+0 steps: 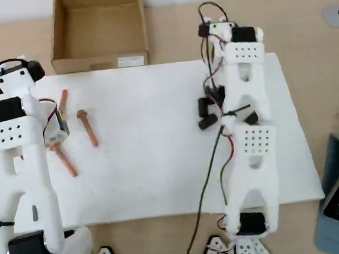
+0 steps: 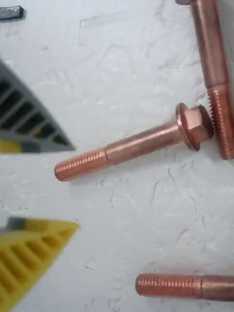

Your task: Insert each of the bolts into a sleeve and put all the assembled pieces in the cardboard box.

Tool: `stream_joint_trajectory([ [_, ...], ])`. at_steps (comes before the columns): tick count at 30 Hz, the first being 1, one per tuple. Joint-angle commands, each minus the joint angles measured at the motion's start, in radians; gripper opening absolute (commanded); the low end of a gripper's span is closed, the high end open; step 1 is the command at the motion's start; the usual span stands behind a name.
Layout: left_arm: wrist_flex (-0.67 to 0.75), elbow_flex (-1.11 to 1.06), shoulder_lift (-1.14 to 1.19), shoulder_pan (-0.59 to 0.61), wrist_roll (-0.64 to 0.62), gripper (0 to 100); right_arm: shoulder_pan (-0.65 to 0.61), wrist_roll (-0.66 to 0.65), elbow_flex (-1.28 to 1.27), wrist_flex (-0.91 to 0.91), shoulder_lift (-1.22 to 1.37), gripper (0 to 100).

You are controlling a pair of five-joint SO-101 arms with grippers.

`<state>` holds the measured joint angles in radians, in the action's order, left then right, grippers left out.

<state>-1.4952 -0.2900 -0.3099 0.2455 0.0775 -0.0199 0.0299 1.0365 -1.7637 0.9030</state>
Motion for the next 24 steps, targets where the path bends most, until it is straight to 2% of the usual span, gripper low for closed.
stream_joint_trajectory([
  [1,-0.034,0.069,-0.013,0.011,0.005,10,-0.028,-0.034,-0.096,-0.025,-0.222,1.1],
  [14,-0.052,0.207,0.010,-0.017,-0.014,10,-0.025,-0.097,-0.562,-0.025,-0.731,1.0],
  [24,-0.051,0.310,0.280,-0.135,-0.155,10,-0.024,-0.095,-0.866,0.014,-1.004,1.0],
])
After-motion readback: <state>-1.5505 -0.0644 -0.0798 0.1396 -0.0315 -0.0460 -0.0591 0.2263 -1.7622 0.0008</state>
